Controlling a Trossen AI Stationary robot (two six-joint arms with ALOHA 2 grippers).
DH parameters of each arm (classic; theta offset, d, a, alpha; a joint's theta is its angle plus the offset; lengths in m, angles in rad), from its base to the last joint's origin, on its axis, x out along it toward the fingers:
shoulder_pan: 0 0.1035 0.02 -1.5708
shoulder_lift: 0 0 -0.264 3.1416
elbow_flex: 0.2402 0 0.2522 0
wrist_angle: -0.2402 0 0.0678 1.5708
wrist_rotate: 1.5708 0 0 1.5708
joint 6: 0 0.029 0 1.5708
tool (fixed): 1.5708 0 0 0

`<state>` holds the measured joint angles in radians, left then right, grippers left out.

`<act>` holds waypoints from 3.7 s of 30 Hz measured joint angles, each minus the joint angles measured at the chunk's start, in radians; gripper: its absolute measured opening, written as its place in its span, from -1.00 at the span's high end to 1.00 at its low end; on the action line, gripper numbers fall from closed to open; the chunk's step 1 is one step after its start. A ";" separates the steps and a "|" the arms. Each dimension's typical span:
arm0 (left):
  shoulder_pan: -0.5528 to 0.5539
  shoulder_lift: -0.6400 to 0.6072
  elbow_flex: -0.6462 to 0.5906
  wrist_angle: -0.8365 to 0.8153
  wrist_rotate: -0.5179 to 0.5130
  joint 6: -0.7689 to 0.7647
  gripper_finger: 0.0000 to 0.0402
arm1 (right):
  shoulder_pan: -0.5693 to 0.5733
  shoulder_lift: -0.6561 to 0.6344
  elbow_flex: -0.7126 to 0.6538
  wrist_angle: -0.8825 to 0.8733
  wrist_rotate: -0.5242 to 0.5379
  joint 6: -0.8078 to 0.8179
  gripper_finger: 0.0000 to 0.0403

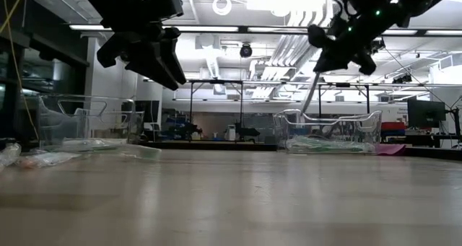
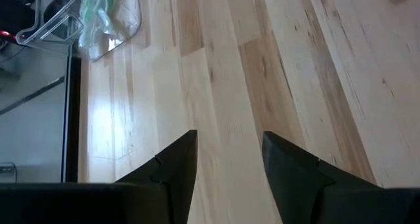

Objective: Pick & Place Toothbrushes
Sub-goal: Put the green toothbrush into the top right transparent bin

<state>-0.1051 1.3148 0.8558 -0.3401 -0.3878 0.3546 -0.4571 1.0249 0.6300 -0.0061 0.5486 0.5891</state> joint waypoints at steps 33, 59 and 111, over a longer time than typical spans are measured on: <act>0.000 0.001 0.000 0.000 0.003 -0.012 0.19 | -0.099 0.062 0.000 -0.074 -0.051 0.375 0.31; 0.000 0.001 0.000 0.000 0.001 -0.012 0.19 | -0.099 0.062 0.000 -0.057 -0.052 0.192 0.27; -0.013 0.001 -0.180 -0.085 0.158 0.007 0.19 | 0.485 -0.202 -0.001 -0.267 -0.266 -0.094 0.27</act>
<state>-0.1177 1.3155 0.6754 -0.4255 -0.2294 0.3612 0.0281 0.8230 0.6292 -0.2733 0.2824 0.4955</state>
